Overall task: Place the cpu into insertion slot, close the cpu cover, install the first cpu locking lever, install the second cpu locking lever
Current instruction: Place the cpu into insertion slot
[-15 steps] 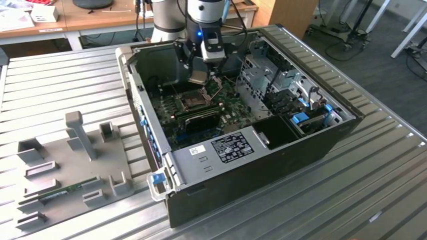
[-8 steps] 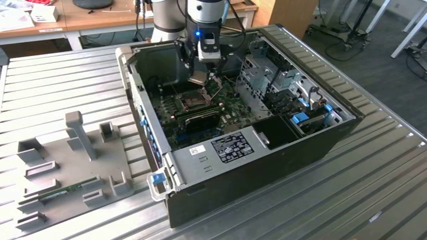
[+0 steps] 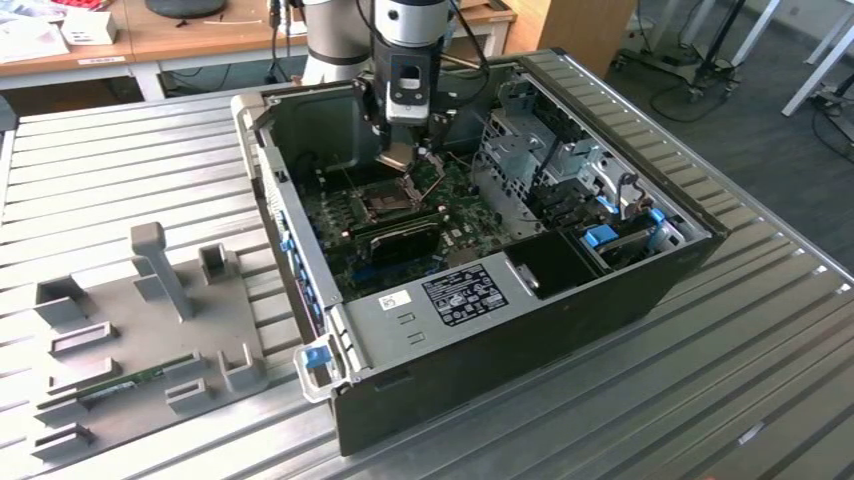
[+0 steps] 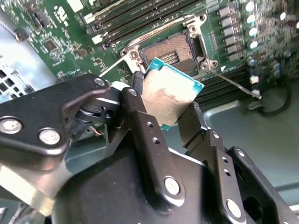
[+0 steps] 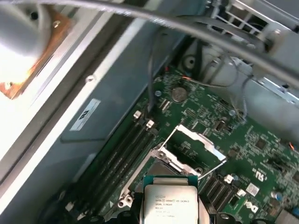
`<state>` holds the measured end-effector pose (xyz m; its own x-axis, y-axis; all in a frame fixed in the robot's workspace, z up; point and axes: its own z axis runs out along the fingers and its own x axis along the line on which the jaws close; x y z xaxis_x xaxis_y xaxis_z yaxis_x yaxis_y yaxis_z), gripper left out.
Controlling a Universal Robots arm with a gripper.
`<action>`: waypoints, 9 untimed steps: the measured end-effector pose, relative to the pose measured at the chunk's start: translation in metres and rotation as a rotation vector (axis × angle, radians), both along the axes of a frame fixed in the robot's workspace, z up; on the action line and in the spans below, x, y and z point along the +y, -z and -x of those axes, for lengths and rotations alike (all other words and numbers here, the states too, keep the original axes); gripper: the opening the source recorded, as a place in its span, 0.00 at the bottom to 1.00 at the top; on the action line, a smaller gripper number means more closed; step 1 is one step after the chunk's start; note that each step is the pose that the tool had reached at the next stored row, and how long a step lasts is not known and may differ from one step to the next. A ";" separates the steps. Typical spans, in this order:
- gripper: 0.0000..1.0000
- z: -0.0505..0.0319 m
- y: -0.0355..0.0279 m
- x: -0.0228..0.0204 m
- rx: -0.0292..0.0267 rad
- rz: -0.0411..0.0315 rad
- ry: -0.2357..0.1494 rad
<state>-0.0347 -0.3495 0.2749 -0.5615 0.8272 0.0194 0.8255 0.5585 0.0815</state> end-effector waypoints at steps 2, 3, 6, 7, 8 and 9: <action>0.54 0.0000 0.0002 0.0000 0.0000 0.0000 0.036; 0.54 0.0000 0.0003 0.0000 0.0000 0.0000 0.054; 0.54 0.0000 0.0006 0.0000 0.0000 0.0000 0.108; 0.54 0.0000 0.0007 0.0000 0.0000 0.0001 0.126; 0.54 0.0000 0.0008 0.0000 0.0000 0.0000 0.145; 0.54 0.0000 0.0009 0.0000 0.0000 0.0000 0.164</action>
<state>-0.0347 -0.3495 0.2740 -0.4194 0.9076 0.0194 0.9054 0.4166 0.0815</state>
